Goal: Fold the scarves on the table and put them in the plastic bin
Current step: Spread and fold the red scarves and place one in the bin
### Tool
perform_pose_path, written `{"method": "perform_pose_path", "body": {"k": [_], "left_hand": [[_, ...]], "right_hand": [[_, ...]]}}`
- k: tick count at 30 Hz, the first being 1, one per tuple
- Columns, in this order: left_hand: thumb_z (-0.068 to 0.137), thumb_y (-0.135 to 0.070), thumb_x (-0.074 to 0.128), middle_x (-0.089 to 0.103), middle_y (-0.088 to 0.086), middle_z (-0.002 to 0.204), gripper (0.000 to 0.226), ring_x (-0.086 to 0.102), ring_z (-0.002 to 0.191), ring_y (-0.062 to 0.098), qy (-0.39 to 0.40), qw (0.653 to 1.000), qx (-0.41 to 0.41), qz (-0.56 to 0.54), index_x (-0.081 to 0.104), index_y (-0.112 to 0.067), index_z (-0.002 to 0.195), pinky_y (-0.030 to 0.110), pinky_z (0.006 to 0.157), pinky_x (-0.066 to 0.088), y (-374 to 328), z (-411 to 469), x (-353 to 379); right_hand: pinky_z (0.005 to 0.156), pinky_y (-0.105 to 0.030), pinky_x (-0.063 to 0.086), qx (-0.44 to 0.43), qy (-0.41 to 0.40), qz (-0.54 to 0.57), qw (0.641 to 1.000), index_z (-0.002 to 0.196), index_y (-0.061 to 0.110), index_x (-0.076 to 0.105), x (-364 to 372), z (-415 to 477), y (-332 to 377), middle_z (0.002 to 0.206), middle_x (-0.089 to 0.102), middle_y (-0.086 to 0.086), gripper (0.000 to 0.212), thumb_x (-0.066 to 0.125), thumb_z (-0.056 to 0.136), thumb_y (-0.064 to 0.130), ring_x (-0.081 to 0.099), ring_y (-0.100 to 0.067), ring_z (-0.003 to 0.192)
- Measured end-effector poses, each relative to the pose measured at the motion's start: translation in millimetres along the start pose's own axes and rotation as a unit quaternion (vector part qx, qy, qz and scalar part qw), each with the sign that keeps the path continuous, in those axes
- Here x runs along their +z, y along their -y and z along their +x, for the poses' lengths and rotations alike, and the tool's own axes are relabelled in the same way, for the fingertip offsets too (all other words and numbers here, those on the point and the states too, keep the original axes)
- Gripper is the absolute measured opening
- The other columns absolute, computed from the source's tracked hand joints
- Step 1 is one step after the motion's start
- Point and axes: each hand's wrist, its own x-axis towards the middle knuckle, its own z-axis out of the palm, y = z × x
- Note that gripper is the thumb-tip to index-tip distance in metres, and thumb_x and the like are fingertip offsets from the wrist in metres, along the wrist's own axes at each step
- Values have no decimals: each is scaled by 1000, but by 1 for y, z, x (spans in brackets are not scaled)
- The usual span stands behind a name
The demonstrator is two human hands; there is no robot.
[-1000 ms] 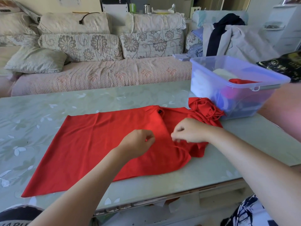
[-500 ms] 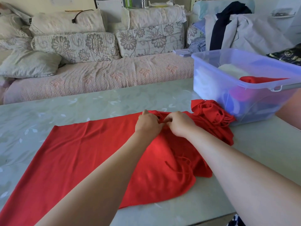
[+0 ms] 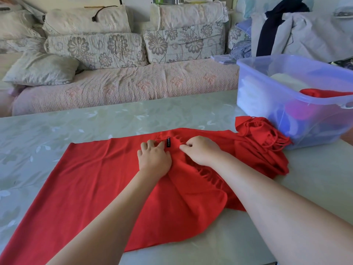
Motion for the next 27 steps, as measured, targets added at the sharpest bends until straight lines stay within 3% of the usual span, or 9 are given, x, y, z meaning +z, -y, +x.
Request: {"method": "perform_pose_path", "body": {"k": [4, 6, 9, 13, 16, 19, 22, 24, 27], "left_hand": [[96, -40, 41, 40, 8, 141, 54, 32, 128, 30, 5, 1000, -2, -24, 33, -27, 148, 44, 105, 28, 3, -1, 1], [97, -38, 40, 40, 8, 141, 55, 32, 129, 31, -5, 998, 6, -69, 29, -26, 150, 44, 105, 28, 2, -2, -1], [97, -32, 44, 47, 5, 135, 44, 42, 124, 30, -59, 980, 59, -183, 40, -19, 139, 44, 102, 36, -2, -7, -6], [98, -34, 44, 50, 2, 131, 35, 48, 122, 27, -30, 966, 107, -235, 41, -21, 131, 44, 101, 39, -14, -14, -4], [100, -50, 35, 34, 0, 154, 52, 27, 143, 24, 63, 980, 128, -137, 29, -32, 148, 42, 116, 21, -18, -19, 3], [97, -63, 26, 3, 3, 165, 63, -3, 151, 23, 134, 978, 159, 2, 11, -40, 154, 45, 122, 0, -21, -21, 9], [98, -60, 26, -4, 4, 165, 66, -9, 151, 24, 142, 978, 149, 26, 8, -35, 156, 47, 122, -4, -27, -25, 5], [100, -54, 28, -1, 3, 165, 64, -7, 151, 23, 110, 981, 159, 19, 11, -29, 157, 48, 122, -2, -33, -31, 4], [101, -47, 33, 9, 0, 164, 59, 2, 151, 20, 60, 979, 196, -7, 17, -29, 155, 44, 122, 3, -43, -46, 3]], "right_hand": [[54, -34, 30, -17, 0, 22, 1000, 59, 19, 34, 10, 1, 14, 56, 38, 3, 45, 66, 85, 38, 41, -20, 56], [58, -35, 33, -6, -20, 86, 996, 63, 20, 41, 11, 4, 18, 61, 45, 3, 36, 63, 88, 34, 46, -20, 62], [66, -32, 34, 41, -58, 183, 981, 75, 19, 50, 3, 8, 19, 77, 55, 1, 26, 54, 95, 35, 53, -23, 78], [70, -32, 44, 76, -107, 131, 983, 90, 15, 64, -9, 13, -3, 94, 68, -6, 25, 56, 92, 39, 63, -29, 96], [91, -36, 48, 147, -122, 49, 980, 124, 10, 59, -20, 8, -24, 124, 66, -11, 41, 60, 91, 35, 59, -32, 119], [90, -34, 47, 140, -124, 22, 982, 122, 14, 54, -29, -1, -43, 126, 62, -10, 35, 61, 90, 25, 58, -31, 118], [95, -33, 43, 105, -83, 36, 990, 133, 17, 47, -35, -13, -56, 133, 51, -9, 49, 64, 88, 28, 54, -29, 120], [94, -32, 42, 79, -59, 24, 995, 128, 21, 49, -41, -24, -62, 130, 47, -6, 45, 65, 87, 31, 55, -26, 115], [77, -30, 41, 7, -62, -45, 997, 89, 29, 55, -53, -44, -67, 100, 56, 6, 15, 67, 83, 35, 57, -18, 91]]}}
